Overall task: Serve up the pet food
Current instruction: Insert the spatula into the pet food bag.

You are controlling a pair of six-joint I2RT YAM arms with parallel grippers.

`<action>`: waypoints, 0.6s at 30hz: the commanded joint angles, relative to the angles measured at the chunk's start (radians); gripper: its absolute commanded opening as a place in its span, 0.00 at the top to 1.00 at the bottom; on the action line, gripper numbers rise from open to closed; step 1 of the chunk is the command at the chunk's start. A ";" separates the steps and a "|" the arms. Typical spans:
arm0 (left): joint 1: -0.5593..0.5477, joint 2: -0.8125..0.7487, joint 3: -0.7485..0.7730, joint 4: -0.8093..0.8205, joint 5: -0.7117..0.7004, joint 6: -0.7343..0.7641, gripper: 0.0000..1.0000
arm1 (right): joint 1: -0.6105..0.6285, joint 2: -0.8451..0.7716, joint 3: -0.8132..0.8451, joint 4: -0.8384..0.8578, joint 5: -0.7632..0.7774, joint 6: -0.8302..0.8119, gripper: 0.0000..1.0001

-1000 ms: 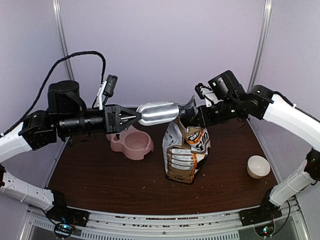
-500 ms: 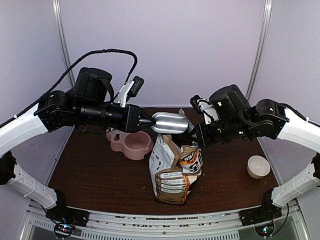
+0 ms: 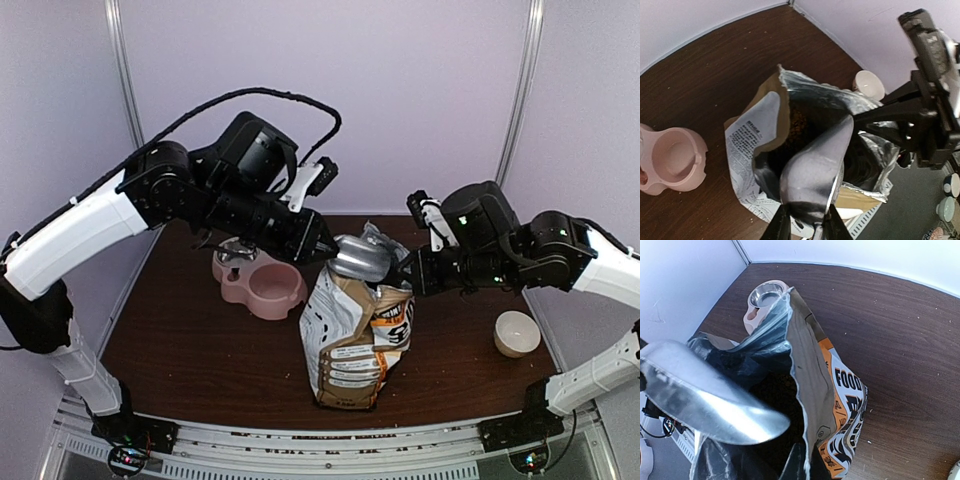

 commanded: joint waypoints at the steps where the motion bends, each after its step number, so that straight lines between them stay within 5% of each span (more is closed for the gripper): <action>1: -0.002 0.073 0.065 -0.271 -0.206 0.016 1.00 | 0.047 -0.014 0.038 0.106 0.084 -0.020 1.00; 6: -0.001 0.128 -0.002 -0.371 -0.333 -0.009 1.00 | 0.135 0.091 0.059 0.170 0.121 -0.005 1.00; 18: 0.032 0.137 -0.297 -0.253 -0.274 -0.035 1.00 | 0.221 0.273 0.098 0.284 0.126 0.042 1.00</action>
